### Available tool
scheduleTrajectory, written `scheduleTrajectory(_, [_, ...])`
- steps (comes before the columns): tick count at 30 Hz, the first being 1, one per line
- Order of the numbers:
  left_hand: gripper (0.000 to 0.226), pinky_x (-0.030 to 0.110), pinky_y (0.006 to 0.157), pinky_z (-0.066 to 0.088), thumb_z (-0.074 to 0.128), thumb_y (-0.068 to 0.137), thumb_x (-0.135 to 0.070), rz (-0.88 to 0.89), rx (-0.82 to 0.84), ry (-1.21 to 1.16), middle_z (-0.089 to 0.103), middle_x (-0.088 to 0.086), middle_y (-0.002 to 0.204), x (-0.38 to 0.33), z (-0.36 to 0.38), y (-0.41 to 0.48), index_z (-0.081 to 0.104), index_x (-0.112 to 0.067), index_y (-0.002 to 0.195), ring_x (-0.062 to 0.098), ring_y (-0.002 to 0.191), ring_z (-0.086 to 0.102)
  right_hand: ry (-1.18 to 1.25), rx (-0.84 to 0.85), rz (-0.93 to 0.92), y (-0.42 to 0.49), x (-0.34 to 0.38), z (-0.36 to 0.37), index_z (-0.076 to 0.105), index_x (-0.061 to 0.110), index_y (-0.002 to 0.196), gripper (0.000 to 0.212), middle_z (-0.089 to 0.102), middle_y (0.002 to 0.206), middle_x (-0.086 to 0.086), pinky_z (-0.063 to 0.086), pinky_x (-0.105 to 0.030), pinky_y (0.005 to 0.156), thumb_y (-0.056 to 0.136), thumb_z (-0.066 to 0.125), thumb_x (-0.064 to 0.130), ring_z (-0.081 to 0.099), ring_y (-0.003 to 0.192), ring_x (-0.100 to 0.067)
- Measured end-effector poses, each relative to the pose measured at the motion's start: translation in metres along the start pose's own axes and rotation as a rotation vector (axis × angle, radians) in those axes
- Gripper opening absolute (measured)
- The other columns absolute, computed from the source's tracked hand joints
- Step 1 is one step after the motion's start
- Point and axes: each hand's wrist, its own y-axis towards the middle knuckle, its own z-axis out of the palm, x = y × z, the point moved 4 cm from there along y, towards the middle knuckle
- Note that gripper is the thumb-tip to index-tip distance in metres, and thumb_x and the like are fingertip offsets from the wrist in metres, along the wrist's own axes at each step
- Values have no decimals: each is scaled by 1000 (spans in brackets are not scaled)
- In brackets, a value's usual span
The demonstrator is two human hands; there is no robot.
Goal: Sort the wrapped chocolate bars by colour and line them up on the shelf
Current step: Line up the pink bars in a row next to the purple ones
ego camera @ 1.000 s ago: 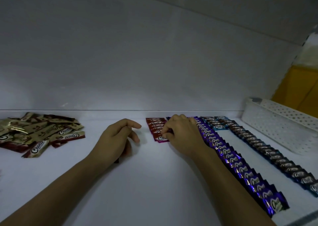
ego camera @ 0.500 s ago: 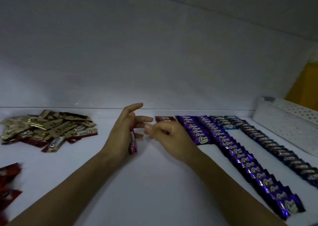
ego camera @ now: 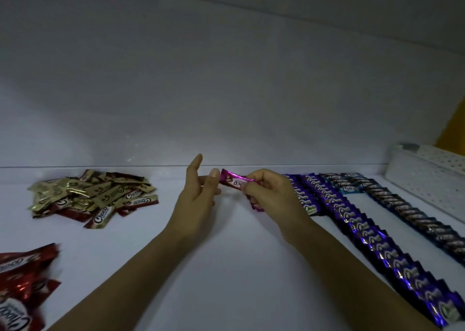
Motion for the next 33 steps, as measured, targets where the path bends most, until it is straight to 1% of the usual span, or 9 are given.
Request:
scheduleTrajectory(2, [69,29,88,47,35,85,-61,27,-3,88,60,-18,105,1,-1,-2,15,-41,148,1,98,59,10,-59,47,3,-2,-9,62,12,74,10,68,68,-12,49,-28,61,83,64,7,60,62,-17])
scheduleTrajectory(4, [65,30,86,48,36,87,-58,51,-23,154,63,-14,101,1,-1,-3,21,-37,147,4,94,61,35,-85,64,5,-3,-17,61,13,73,11,70,65,-2,52,-26,59,81,65,5,64,60,-13])
scheduleTrajectory(9, [45,26,62,42,45,96,-39,314,-98,673,62,-17,89,-15,-2,-12,38,-30,139,6,77,58,-131,-172,-49,9,3,-44,61,14,74,14,65,65,3,48,-15,47,80,69,4,61,51,1])
scheduleTrajectory(12, [42,26,69,40,49,95,-36,380,-37,896,65,-9,106,-19,1,-15,45,-27,136,16,97,59,-240,-194,-98,11,5,-59,59,11,75,12,62,64,5,45,-12,46,81,66,5,57,49,4])
scheduleTrajectory(15, [41,35,86,43,54,93,-30,415,38,972,65,1,119,-19,4,-16,52,-20,134,23,112,56,-347,-111,-164,11,8,-63,62,13,70,14,57,57,4,44,-11,49,82,64,6,54,50,0])
scheduleTrajectory(20, [44,39,87,44,48,89,-33,437,62,1045,66,6,115,-19,3,-16,58,-15,128,29,108,59,-548,119,-103,11,0,-56,72,16,87,16,68,69,0,55,-26,66,77,74,4,64,68,-10])
scheduleTrajectory(26, [52,34,104,32,46,95,-42,380,108,1106,50,-1,139,-6,5,-12,39,-23,143,20,128,42,-870,163,-167,11,-6,-51,76,26,92,14,72,93,8,40,-39,102,79,75,24,62,95,-10])
scheduleTrajectory(29, [54,34,106,30,45,95,-43,364,123,1100,47,-1,142,-2,5,-10,37,-22,144,20,130,40,-968,158,-236,10,-8,-49,75,28,95,14,70,99,11,29,-35,103,81,73,28,56,102,-9])
scheduleTrajectory(33, [54,34,107,29,43,96,-45,351,138,1107,44,-2,144,1,6,-9,35,-24,145,19,131,38,-1069,150,-317,11,-8,-44,74,30,92,11,52,87,19,19,-29,89,82,70,28,43,100,-8])
